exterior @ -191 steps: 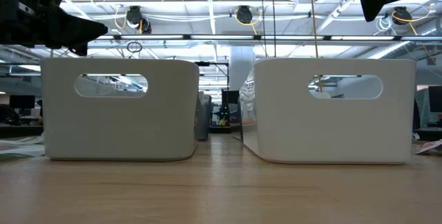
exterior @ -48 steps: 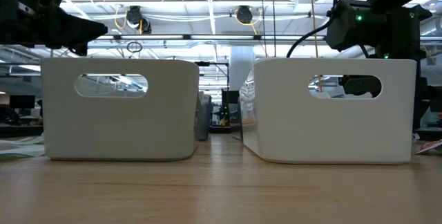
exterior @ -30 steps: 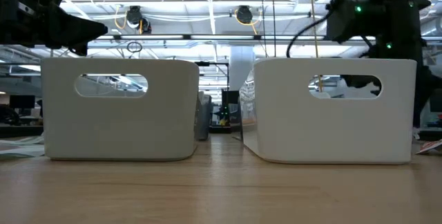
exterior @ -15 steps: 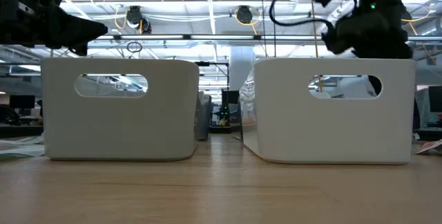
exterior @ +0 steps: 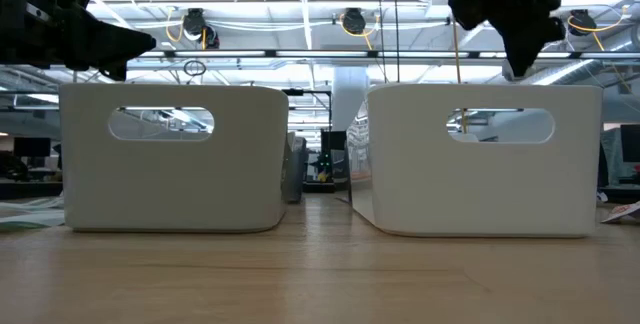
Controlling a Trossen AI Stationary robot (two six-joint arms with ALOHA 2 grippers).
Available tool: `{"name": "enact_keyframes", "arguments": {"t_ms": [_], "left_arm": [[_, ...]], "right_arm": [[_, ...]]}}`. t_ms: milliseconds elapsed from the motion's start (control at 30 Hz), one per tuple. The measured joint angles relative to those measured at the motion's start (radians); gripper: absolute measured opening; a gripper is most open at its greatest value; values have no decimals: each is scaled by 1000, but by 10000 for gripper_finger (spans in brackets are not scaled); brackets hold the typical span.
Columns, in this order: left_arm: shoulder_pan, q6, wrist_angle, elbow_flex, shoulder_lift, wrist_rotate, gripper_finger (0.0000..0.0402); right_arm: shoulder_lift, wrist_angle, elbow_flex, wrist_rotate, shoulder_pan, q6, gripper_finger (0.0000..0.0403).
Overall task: Pick & Place First Aid Supplies
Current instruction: Put the blue pad into the right black bin
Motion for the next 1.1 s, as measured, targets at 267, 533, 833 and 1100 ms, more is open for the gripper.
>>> {"name": "enact_keyframes", "arguments": {"t_ms": [267, 533, 833, 1100], "left_arm": [[0, 0, 0, 0, 0, 0, 47], [0, 0, 0, 0, 0, 0, 47], [0, 0, 0, 0, 0, 0, 47], [0, 0, 0, 0, 0, 0, 47]], "right_arm": [[0, -52, 53, 47, -17, -21, 0], [30, -25, 53, 23, -62, -61, 0], [117, 9, 96, -3, -138, -152, 0], [235, 14, 214, -4, -216, -254, 0]]}}
